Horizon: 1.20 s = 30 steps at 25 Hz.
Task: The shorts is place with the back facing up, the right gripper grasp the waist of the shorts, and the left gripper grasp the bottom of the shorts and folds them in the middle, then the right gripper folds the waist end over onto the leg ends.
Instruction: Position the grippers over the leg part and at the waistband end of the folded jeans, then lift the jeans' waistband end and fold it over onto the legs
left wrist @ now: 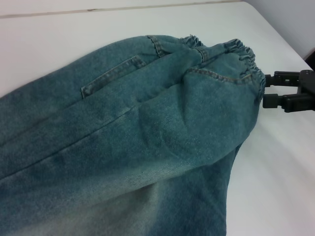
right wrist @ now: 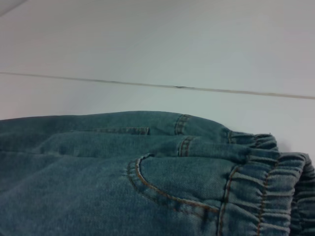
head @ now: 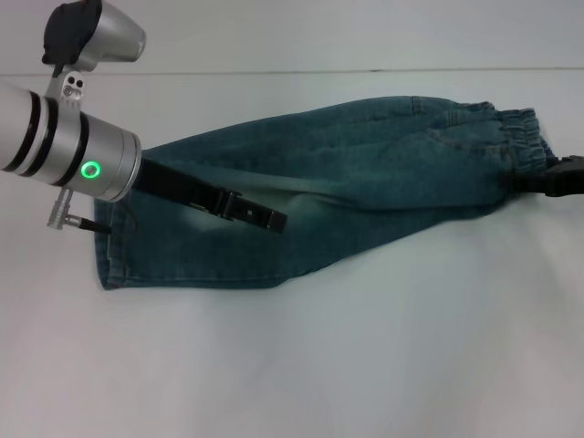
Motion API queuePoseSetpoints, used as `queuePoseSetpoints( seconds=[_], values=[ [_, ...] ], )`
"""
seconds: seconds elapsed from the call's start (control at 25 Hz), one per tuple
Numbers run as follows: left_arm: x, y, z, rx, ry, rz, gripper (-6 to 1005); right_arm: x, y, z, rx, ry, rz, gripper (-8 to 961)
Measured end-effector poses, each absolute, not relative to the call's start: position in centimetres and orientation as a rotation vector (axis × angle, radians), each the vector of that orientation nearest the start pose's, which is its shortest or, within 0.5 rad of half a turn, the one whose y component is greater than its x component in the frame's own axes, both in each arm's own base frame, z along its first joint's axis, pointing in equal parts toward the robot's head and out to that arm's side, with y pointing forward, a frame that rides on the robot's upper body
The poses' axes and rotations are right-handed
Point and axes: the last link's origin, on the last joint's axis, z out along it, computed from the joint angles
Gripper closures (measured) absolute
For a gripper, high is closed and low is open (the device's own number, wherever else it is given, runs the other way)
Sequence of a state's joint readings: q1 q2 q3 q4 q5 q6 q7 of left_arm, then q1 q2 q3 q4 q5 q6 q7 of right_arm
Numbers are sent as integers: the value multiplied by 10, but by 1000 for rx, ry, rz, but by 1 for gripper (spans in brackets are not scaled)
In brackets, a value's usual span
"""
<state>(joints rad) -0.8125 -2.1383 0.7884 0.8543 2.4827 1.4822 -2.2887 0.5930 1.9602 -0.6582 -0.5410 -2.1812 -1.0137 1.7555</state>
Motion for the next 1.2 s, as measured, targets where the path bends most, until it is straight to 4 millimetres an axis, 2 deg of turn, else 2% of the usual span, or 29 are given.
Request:
queuePoseSetpoints(
  seconds=[0.64, 1.2],
  values=[
    [-191, 386, -19, -2679, -1307, -84, 61, 346, 387, 44, -2177, 1129, 255, 114],
    [-191, 384, -19, -2687, -1315, -84, 61, 338, 384, 38, -2237, 1132, 273, 123]
  ],
)
